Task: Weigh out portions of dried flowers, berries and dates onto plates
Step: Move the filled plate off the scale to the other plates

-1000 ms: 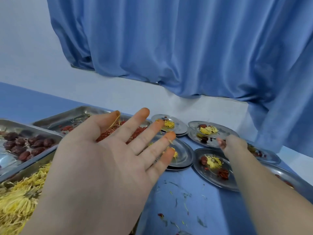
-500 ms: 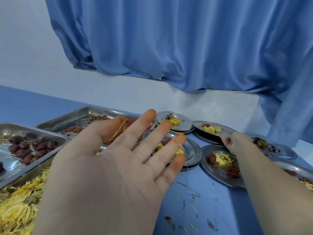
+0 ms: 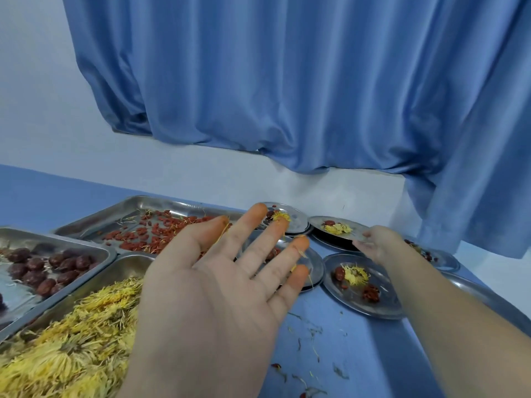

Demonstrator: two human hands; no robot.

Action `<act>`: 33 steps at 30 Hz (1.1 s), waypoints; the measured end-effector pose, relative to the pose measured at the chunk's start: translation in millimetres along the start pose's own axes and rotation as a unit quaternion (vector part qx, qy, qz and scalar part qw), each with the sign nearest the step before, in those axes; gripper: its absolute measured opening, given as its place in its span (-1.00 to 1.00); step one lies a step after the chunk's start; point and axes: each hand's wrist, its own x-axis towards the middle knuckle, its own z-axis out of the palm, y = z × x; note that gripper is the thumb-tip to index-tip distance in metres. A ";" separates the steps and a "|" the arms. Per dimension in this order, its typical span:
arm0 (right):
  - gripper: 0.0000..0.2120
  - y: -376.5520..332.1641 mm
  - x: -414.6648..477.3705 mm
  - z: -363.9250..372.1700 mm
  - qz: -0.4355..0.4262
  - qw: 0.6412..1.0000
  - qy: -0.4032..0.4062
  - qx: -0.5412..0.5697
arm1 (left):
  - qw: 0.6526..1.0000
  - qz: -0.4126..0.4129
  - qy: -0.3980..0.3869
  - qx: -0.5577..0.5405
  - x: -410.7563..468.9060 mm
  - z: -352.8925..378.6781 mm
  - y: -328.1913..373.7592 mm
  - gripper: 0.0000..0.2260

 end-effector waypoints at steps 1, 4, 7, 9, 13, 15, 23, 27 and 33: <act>-0.95 -1.1 -8.7 -2.0 0.001 1.000 -0.011 -0.019 | 1.000 0.005 0.004 -0.005 -1.2 0.7 -0.1 -0.57; -0.85 -7.0 -42.7 -7.1 -0.024 0.996 -0.070 -0.054 | 1.000 0.017 0.026 -0.002 -6.5 6.3 -1.5 -0.60; -0.92 -18.3 -100.1 -19.7 0.002 0.989 -0.138 -0.044 | 0.999 0.013 0.029 0.005 -15.1 16.5 -5.6 -0.61; -0.79 -24.4 -144.7 -35.3 0.007 0.981 -0.187 -0.047 | 1.000 0.001 0.028 0.003 -22.1 24.0 -8.3 -0.60; -0.75 -30.0 -236.6 -86.9 -0.038 0.971 -0.221 -0.085 | 0.999 -0.030 -0.012 0.033 -35.1 42.7 -11.5 -0.64; -0.83 -30.7 -274.5 -120.6 -0.057 0.966 -0.230 -0.100 | 0.996 -0.048 -0.039 0.060 -42.5 52.1 -15.7 -0.61; -0.85 -32.5 -354.3 -236.6 -0.118 0.950 -0.154 -0.246 | 0.967 -0.127 -0.154 0.158 -68.2 71.2 -49.8 -0.67; -0.87 -27.3 -365.2 -272.3 -0.247 0.805 -0.079 -0.533 | 0.959 -0.117 -0.179 0.183 -78.0 72.8 -55.1 -0.70; -0.72 -13.5 -366.6 -293.7 -0.295 0.647 -0.052 -0.702 | 0.963 -0.153 -0.130 0.179 -91.8 53.2 -66.9 -0.71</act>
